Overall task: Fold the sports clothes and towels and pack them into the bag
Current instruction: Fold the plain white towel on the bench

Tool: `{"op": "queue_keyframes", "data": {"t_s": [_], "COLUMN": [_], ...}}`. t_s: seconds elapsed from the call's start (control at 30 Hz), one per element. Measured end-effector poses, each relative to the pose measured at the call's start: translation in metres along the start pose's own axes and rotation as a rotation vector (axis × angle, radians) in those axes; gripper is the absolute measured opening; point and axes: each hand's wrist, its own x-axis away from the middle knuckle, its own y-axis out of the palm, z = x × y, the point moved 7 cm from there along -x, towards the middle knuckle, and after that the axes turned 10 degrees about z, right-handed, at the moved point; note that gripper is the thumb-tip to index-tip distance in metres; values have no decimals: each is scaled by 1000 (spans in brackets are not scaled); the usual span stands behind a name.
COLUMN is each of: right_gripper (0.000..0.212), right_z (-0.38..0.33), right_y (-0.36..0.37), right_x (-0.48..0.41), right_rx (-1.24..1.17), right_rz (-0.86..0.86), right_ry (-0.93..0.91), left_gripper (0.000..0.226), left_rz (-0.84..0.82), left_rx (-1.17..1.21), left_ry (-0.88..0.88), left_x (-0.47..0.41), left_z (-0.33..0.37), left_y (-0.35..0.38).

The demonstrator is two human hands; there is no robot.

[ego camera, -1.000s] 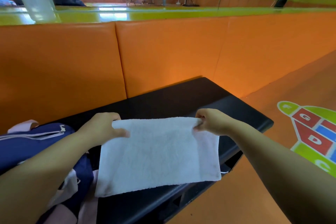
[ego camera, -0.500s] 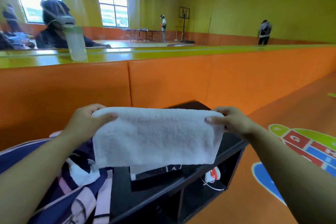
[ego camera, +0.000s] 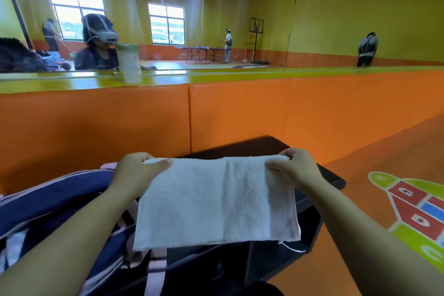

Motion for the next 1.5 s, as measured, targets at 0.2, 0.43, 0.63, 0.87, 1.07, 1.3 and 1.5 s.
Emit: {"op": "queue_keyframes", "data": {"t_s": [0.2, 0.43, 0.63, 0.87, 1.07, 1.3, 1.5], "right_gripper": [12, 10, 8, 37, 48, 40, 56], "right_z": [-30, -67, -77, -70, -69, -56, -57], "right_y": [13, 43, 66, 86, 88, 76, 66], "right_x": [34, 77, 103, 117, 132, 123, 124], "right_rx": [-6, -61, -201, -160, -294, -336, -529], "right_rz": [41, -35, -173, -319, -444, -224, -356], "right_ry": [-69, -180, -165, -196, -251, -248, -253], "left_gripper": [34, 30, 22, 17, 29, 22, 38], "left_rz": [98, 121, 91, -219, -413, -388, -115], "left_rx": [78, 99, 227, 514, 568, 524, 157], "left_ry": [6, 90, 1, -171, -190, 21, 378], "left_x": [26, 47, 64, 84, 92, 96, 83], "left_z": [1, 11, 9, -1, 1, 5, -9], "left_y": [-6, 0, 6, 27, 28, 17, -12]}}
